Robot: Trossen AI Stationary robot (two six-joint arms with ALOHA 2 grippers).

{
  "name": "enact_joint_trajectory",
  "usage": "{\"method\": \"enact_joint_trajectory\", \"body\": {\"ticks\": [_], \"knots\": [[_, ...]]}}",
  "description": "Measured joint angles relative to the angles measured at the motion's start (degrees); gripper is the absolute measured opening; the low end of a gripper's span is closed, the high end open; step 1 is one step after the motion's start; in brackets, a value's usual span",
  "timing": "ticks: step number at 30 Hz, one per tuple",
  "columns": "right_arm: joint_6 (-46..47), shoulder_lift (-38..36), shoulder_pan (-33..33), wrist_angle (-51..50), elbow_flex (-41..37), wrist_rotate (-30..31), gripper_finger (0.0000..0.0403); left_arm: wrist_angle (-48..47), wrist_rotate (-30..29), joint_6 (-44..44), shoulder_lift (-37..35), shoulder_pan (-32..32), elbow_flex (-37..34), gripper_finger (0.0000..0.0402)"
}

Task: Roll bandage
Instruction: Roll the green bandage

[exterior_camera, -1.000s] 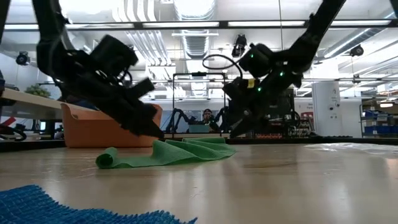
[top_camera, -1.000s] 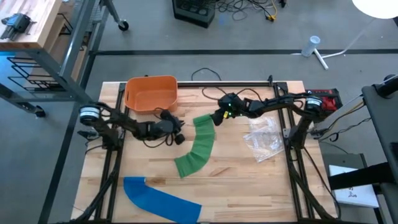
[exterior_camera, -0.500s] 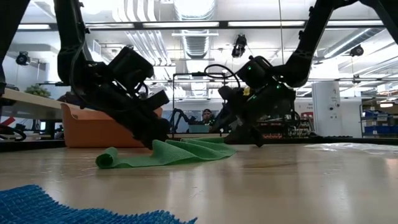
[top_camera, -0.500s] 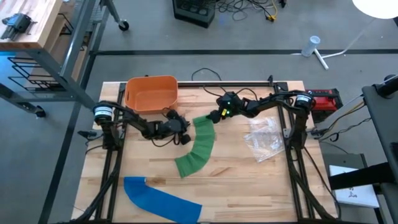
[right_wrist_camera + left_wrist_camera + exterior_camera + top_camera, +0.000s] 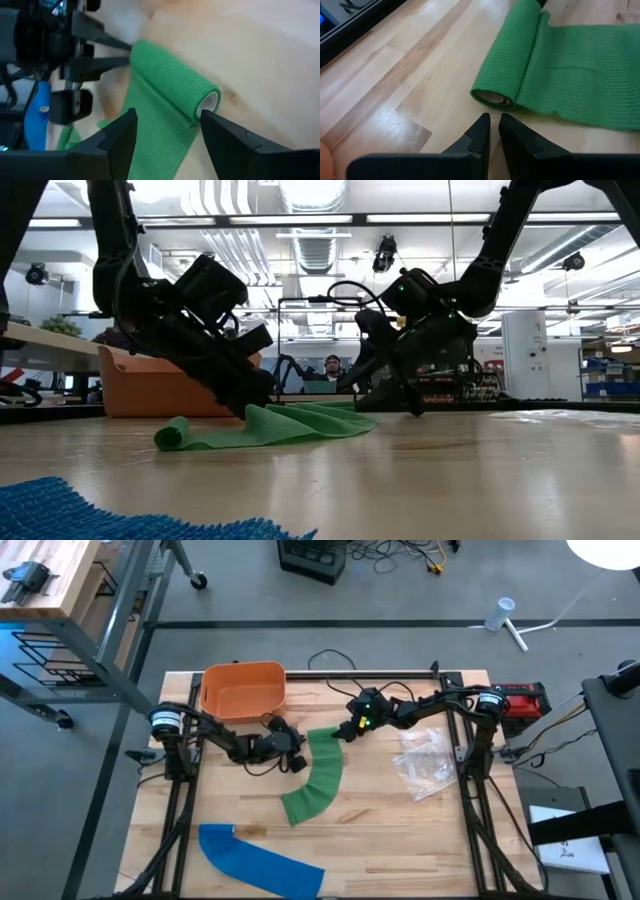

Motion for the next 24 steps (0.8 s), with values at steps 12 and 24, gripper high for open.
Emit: {"method": "enact_joint_trajectory", "body": {"ticks": [12,24], "knots": [[-0.1,0.02,0.08,0.42,2.63,3.03,0.0217,-0.09,0.32,0.0,0.0,-0.02,0.61,0.0039],[0.46,0.28,2.03,1.01,2.75,3.21,0.0206,0.06,0.26,0.0,0.0,-0.02,0.61,0.0039]]}}
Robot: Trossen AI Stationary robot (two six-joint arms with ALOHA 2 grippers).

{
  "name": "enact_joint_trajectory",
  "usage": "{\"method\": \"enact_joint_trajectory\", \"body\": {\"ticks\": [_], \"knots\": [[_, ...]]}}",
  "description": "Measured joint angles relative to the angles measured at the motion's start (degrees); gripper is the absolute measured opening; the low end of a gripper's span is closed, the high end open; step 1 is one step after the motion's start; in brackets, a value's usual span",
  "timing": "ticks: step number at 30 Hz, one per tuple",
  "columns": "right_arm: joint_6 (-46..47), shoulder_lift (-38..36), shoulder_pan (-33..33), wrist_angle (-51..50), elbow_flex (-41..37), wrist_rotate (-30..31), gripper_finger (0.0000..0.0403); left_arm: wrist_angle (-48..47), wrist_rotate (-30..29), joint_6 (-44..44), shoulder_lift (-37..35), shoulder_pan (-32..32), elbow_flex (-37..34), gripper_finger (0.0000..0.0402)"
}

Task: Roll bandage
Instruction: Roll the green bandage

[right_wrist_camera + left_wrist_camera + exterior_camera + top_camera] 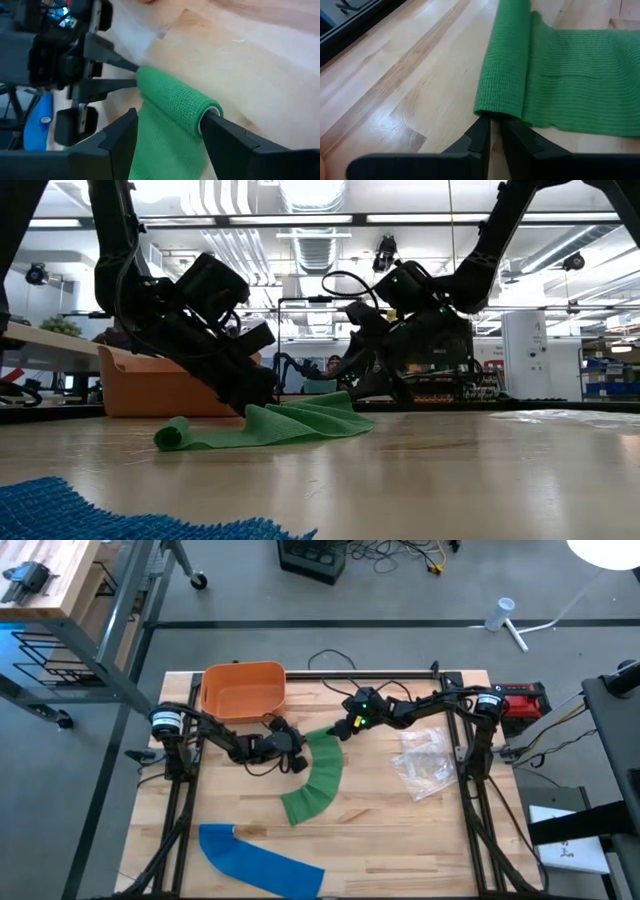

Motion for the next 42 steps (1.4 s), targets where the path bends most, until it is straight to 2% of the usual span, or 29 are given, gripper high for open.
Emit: {"method": "enact_joint_trajectory", "body": {"ticks": [8,16,28,35,38,40,42], "knots": [[0.69,-0.51,1.67,-0.16,0.22,-0.01,0.0195,-0.26,-0.39,0.46,-1.13,0.0,1.16,0.0039],[-2.69,-7.42,2.07,0.0,0.37,-1.88,0.0153,-2.22,-0.53,3.03,-7.07,-0.17,0.42,0.0039],[-18.78,-22.58,3.6,-4.47,0.37,-1.77,0.0012,-7.68,0.12,12.59,-28.22,-1.39,0.19,0.0039],[-33.8,-33.83,5.19,-4.03,2.81,-1.49,0.0011,-16.89,1.15,25.08,-44.27,-4.66,2.11,0.0039],[-39.57,-36.39,6.75,-3.6,4.31,-1.53,0.0005,-16.78,6.18,24.2,-49.17,-4.77,2.49,0.004],[-41.6,-36.92,7.83,-3.33,5.26,-1.55,0.0005,-16.01,11.02,22.22,-50.87,-4.55,2.18,0.0044],[-42.84,-36.73,8.9,-3.11,6.36,-1.45,0.0005,-15.44,13.36,21.73,-51.62,-4.55,1.41,0.0053]]}}
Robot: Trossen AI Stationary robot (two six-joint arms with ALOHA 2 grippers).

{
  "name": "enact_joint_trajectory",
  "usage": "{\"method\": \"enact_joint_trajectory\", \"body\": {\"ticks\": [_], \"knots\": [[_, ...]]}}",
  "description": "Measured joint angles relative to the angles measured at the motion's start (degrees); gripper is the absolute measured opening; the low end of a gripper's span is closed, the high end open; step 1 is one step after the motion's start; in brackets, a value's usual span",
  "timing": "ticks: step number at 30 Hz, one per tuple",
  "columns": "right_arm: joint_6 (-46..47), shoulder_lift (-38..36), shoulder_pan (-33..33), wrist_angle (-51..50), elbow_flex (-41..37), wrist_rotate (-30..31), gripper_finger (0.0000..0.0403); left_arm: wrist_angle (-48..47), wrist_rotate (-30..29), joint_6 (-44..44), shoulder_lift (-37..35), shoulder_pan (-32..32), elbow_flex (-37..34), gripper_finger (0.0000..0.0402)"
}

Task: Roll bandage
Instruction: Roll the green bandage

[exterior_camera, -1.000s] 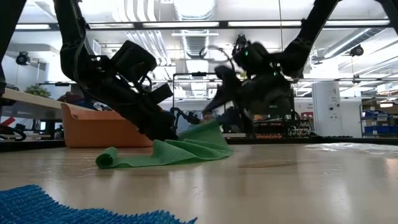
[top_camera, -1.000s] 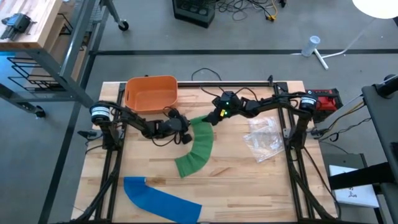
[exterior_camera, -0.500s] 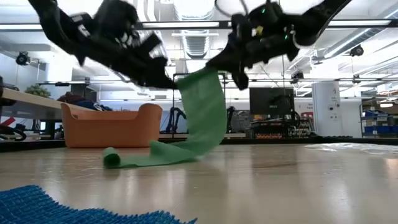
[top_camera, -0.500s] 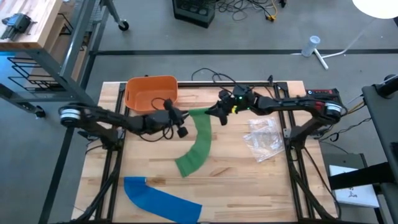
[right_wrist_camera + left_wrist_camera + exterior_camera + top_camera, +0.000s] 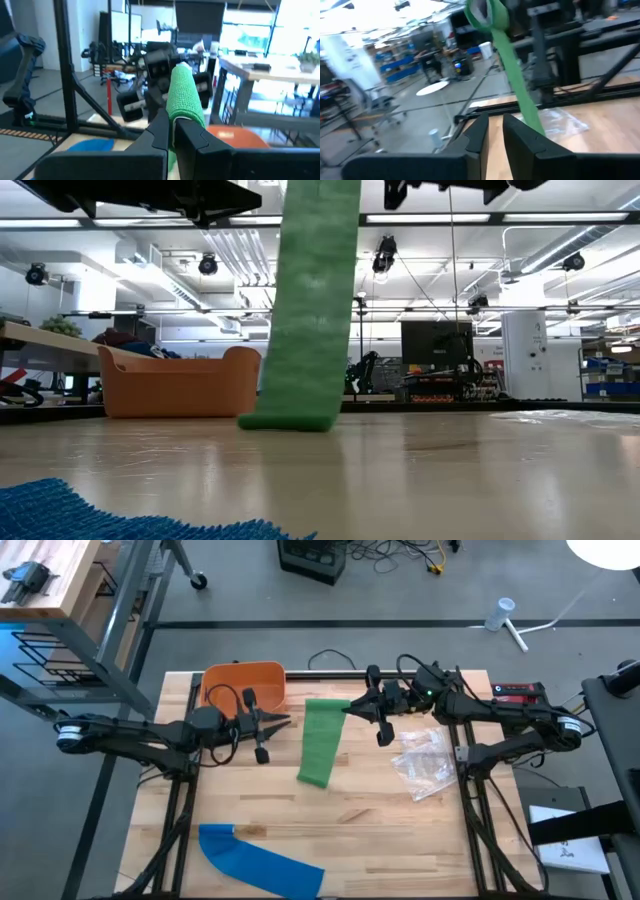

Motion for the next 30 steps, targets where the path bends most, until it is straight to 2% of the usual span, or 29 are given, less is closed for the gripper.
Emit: {"method": "enact_joint_trajectory", "body": {"ticks": [7,12,20,23,28,30], "knots": [[-6.53,3.15,3.15,0.38,2.98,-0.05,0.0004,1.67,0.62,-1.13,2.69,0.04,-0.91,0.0102],[-7.54,5.07,3.12,0.29,5.43,0.13,0.0004,2.15,6.43,-1.42,6.47,0.02,-0.16,0.0141],[-13.85,5.74,3.1,-6.97,9.08,0.55,0.0003,1.36,7.56,-1.83,10.04,0.04,0.32,0.0185],[-15.28,5.75,3.08,-10.77,10.74,2.65,0.0003,-0.54,6.93,-0.32,10.19,0.04,0.32,0.0193],[-15.41,5.28,3.1,-15.04,12.39,3.93,0.0003,-4.92,-0.64,1.19,7.56,0.07,0.32,0.0197],[-15.45,5.28,3.08,-14.77,12.47,3.96,0.0003,-4.52,-0.4,1.06,6.63,0.13,0.32,0.0195]]}}
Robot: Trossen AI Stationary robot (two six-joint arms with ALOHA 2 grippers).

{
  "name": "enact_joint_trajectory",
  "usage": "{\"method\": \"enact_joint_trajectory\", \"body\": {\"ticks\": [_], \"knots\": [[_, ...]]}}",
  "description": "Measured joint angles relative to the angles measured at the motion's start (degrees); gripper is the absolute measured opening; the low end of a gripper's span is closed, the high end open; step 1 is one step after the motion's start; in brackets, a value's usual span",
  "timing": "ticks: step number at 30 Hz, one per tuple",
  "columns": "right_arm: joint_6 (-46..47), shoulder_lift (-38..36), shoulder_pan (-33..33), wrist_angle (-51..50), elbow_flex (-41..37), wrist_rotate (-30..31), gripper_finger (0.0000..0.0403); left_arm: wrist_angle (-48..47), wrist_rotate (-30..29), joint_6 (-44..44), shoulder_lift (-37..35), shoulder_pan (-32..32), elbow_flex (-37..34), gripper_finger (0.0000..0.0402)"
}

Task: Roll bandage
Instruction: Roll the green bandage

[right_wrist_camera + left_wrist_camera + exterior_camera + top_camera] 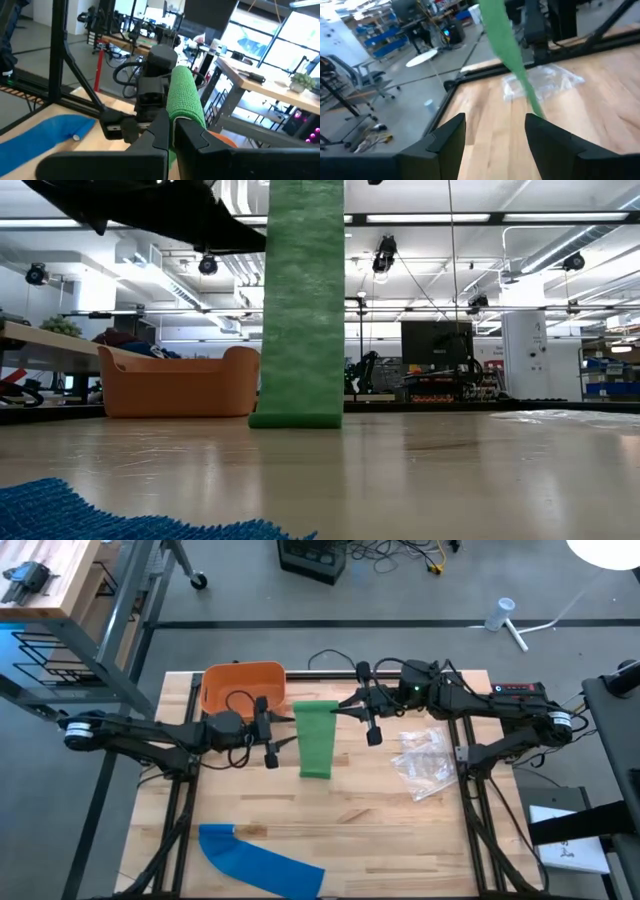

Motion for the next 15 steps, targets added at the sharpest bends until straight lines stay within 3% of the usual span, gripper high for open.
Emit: {"method": "enact_joint_trajectory", "body": {"ticks": [3,12,15], "knots": [[-1.27,0.51,-0.09,-0.28,-0.18,0.02,0.0003,1.66,2.42,-0.32,-0.83,-0.11,0.0,0.0191],[-3.05,2.38,-0.22,-0.68,-0.23,0.64,0.0003,-1.04,2.07,-1.84,-1.72,-0.06,0.85,0.0197],[-3.69,2.19,-0.35,-1.78,-0.23,0.79,0.0003,-10.04,-3.65,-0.48,-2.63,-0.08,3.25,0.0204]]}}
